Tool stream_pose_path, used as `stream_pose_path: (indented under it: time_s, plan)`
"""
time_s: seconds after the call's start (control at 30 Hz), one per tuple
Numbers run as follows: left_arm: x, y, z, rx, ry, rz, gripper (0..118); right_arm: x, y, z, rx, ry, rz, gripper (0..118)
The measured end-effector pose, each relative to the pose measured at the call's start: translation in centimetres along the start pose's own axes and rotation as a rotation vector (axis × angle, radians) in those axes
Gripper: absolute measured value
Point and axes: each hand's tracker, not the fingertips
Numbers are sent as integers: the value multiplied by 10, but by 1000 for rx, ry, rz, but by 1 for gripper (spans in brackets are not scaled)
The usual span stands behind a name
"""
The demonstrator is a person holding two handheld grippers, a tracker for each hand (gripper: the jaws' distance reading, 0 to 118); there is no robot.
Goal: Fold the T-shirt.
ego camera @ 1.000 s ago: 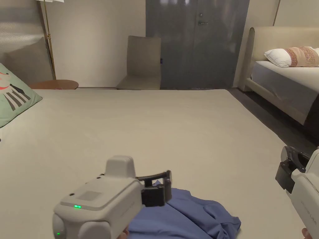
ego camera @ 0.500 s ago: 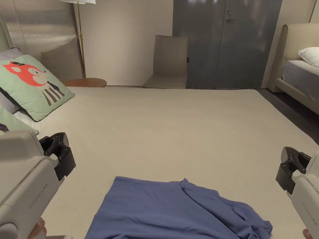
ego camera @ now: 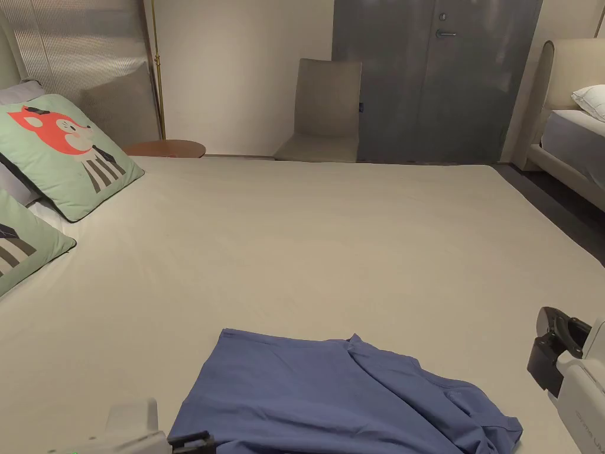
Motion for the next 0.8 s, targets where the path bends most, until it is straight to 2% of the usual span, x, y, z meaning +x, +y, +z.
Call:
stream_pose_path:
  time_s: [0.07,0.2,0.3,0.33,0.37,0.43,0.47,0.57,0.7,0.77,0.8]
  plan:
    - [2,-10,-10,-27,27,16,90,2,-6,-1,-19,-6,4,1]
    - [2,-21,-16,-69,33,16,49,4,-19,-5,-63,-17,10,1]
    - [6,-26,-18,-90,27,4,24,4,-31,-11,-114,-26,16,1]
    - [8,-28,-18,-88,36,-6,15,5,-35,-13,-129,-29,17,3]
    - [9,-29,-16,-65,66,-37,2,5,-41,-17,-163,-32,23,14]
    - [5,-26,-12,-64,25,-20,3,6,-51,-28,-252,-32,34,79]
    - [5,-25,-9,-68,16,-1,3,8,-59,-36,-301,-26,32,105]
    - [5,-24,-1,-46,22,-26,3,13,-83,-57,-424,-25,26,115]
    - [3,-22,7,-31,4,-7,3,21,-112,-84,-577,-38,39,112]
    - [3,-22,10,-24,4,-8,3,23,-125,-93,-642,-22,28,106]
    - [3,-22,10,-23,3,-8,3,23,-127,-94,-650,-2,13,93]
